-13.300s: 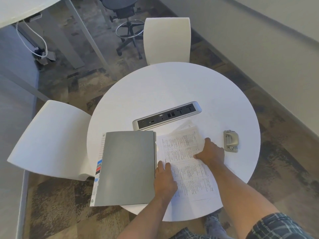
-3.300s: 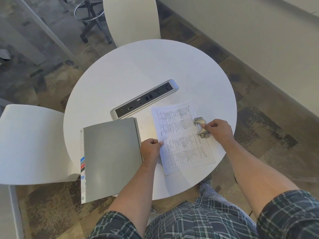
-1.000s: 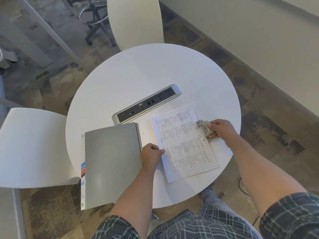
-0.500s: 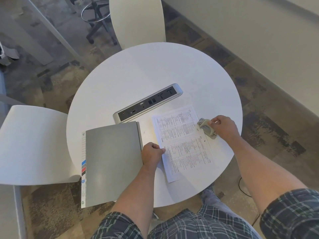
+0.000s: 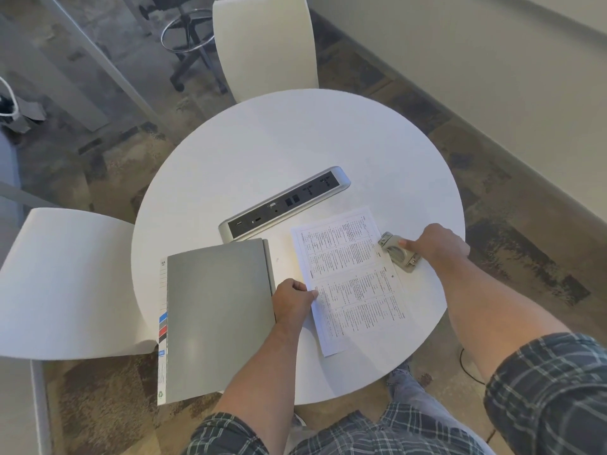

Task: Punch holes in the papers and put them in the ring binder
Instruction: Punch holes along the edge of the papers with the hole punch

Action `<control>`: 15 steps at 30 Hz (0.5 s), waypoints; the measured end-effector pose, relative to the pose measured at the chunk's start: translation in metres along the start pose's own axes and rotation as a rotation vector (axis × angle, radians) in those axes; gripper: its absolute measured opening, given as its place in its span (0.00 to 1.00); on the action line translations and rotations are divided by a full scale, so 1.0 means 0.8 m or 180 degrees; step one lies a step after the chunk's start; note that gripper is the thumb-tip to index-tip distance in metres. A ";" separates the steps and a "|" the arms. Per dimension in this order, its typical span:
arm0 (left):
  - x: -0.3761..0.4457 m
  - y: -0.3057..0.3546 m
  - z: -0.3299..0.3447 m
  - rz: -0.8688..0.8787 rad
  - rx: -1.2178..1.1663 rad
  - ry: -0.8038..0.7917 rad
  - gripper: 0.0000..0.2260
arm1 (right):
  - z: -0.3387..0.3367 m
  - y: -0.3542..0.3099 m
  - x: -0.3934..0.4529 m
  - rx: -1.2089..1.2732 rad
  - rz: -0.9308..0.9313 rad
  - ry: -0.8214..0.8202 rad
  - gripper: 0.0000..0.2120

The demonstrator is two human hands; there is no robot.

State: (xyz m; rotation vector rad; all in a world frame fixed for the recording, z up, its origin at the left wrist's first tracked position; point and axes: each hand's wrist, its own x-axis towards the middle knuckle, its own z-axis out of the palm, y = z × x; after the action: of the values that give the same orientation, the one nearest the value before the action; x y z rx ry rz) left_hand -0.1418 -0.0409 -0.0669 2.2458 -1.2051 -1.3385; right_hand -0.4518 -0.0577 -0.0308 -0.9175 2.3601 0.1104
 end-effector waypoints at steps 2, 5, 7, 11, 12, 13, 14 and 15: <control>0.001 0.000 -0.001 0.0006 -0.0020 -0.0021 0.13 | 0.003 -0.004 -0.005 -0.0087 0.0014 0.0086 0.26; 0.002 -0.001 -0.002 0.0005 -0.0027 -0.0026 0.13 | 0.012 0.003 -0.006 0.0084 -0.0054 0.0002 0.23; 0.003 -0.002 -0.001 0.0030 -0.0040 -0.0040 0.13 | 0.013 0.013 -0.006 0.0376 -0.0226 -0.0035 0.21; 0.003 -0.002 -0.001 0.0025 -0.0078 -0.0024 0.13 | 0.023 0.017 -0.003 0.0888 -0.0942 -0.0056 0.11; 0.002 -0.002 -0.002 0.0026 -0.0084 -0.0018 0.13 | 0.025 0.018 -0.001 0.0934 -0.0971 -0.0110 0.11; 0.001 -0.003 -0.002 0.0024 -0.0090 -0.0012 0.13 | 0.026 0.019 -0.001 0.1023 -0.0925 -0.0130 0.12; 0.001 -0.003 -0.002 0.0020 -0.0108 -0.0001 0.13 | 0.024 0.023 0.001 0.1191 -0.0836 -0.0077 0.14; 0.002 -0.003 -0.002 0.0020 -0.0127 0.0014 0.13 | 0.021 0.029 0.003 0.1385 -0.0728 0.0035 0.17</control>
State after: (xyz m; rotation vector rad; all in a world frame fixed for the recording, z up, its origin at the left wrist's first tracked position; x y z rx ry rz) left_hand -0.1391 -0.0409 -0.0686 2.2147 -1.1723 -1.3426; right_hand -0.4595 -0.0373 -0.0486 -0.9557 2.1442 -0.4805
